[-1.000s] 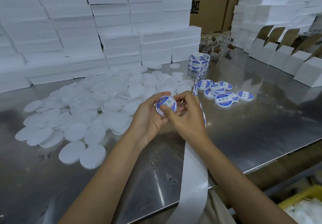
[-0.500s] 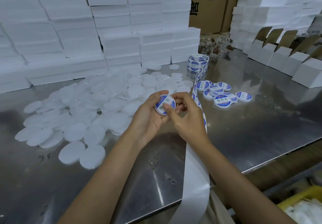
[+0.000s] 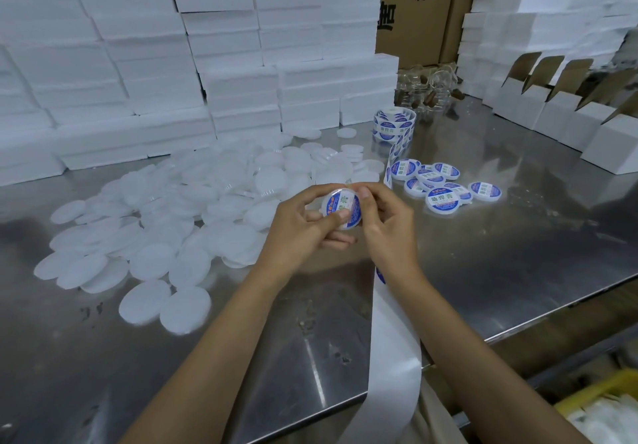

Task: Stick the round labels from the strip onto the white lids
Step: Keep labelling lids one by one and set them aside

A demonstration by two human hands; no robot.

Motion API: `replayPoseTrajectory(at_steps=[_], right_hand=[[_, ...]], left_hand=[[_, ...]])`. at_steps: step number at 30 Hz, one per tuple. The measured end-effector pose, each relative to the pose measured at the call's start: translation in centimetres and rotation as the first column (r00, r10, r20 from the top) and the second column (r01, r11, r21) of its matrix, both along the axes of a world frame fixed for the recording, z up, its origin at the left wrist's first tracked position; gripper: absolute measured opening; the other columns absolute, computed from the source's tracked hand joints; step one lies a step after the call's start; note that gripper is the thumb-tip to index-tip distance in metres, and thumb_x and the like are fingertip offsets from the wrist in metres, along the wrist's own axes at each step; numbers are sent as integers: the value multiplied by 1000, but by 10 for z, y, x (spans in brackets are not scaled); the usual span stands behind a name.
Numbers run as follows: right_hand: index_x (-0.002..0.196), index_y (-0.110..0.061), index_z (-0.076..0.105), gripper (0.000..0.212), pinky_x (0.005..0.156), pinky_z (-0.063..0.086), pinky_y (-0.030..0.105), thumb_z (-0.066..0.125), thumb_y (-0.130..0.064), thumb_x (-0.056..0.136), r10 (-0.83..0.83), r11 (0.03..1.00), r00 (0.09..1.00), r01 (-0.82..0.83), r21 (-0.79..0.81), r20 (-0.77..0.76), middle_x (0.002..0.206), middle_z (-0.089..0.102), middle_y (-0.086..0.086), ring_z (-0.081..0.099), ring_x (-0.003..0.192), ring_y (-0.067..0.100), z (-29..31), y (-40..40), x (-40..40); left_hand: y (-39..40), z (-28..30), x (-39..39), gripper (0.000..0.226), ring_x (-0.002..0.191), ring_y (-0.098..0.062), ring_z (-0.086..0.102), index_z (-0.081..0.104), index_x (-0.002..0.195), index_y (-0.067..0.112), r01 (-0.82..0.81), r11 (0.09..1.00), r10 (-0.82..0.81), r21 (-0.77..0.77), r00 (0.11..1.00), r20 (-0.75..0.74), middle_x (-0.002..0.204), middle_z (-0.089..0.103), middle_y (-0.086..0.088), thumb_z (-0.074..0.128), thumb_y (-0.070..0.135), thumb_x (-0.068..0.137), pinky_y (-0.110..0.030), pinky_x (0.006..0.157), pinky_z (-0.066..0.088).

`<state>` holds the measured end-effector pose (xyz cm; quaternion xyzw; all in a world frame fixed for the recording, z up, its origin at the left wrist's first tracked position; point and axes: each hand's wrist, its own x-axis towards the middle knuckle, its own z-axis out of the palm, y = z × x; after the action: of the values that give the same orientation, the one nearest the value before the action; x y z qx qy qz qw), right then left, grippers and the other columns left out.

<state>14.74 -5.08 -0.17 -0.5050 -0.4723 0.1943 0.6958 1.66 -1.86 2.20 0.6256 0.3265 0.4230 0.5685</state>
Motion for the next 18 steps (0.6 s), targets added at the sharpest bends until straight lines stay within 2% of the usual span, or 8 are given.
replayPoseTrajectory(at_steps=[4,7,9,11,13,15,16,18], right_hand=[[117,-20,69,21,83,49,19,54,-19,102,-17,1000,984,18,-5,179,109,61,-1,63,95,6,-1,-5,-7],[126,-31,63,31,81,45,13,63,-37,96,-19,997,951,40,-60,307,109,53,-8,57,96,4,-4,-5,-8],[125,-35,60,36,80,46,21,68,-38,91,-18,995,934,51,-84,356,103,56,-16,55,90,6,-6,-5,-7],[117,-37,60,33,69,46,23,72,-35,86,-20,996,942,48,-76,334,79,57,-22,53,71,6,-7,-5,-7],[108,-36,61,27,56,41,20,72,-33,84,-31,998,959,47,-50,283,58,48,-12,44,53,7,-7,-3,-7],[98,-32,63,11,51,38,29,69,-30,89,-52,998,973,61,-35,226,50,45,3,39,46,12,-6,-1,-4],[93,-28,64,2,51,39,34,66,-28,93,-59,997,979,66,-32,195,50,48,10,42,46,21,-5,-1,-2],[89,-22,65,9,54,46,46,62,-22,97,-69,996,988,75,-38,140,56,58,19,55,52,35,-5,1,4]], left_hand=[[-1,-2,3,29,78,-32,77,70,123,18,-50,996,58,-79,993,107,89,77,-18,71,13,94,-29,67,62],[-1,-2,2,25,78,-26,77,73,122,19,-73,981,104,-178,979,175,94,78,-15,66,18,98,-26,63,60],[0,-3,1,23,77,-25,77,74,120,19,-64,978,103,-198,976,194,98,78,-15,63,24,100,-26,62,59],[-1,-3,1,24,81,-29,77,74,119,18,-38,979,79,-202,977,198,101,77,-16,60,25,102,-27,62,59],[-1,-2,0,23,80,-29,77,75,116,20,-32,982,65,-185,982,175,99,77,-15,59,26,102,-27,61,59],[-2,-2,0,21,68,-26,76,77,112,24,-35,987,55,-157,990,126,94,78,-12,60,30,101,-27,59,59],[-3,-2,1,21,64,-25,75,76,112,24,-26,988,42,-150,993,107,91,78,-12,60,31,101,-27,58,59],[-4,-2,3,20,63,-25,74,74,115,22,7,989,7,-150,995,96,88,78,-13,61,28,101,-27,58,59]])
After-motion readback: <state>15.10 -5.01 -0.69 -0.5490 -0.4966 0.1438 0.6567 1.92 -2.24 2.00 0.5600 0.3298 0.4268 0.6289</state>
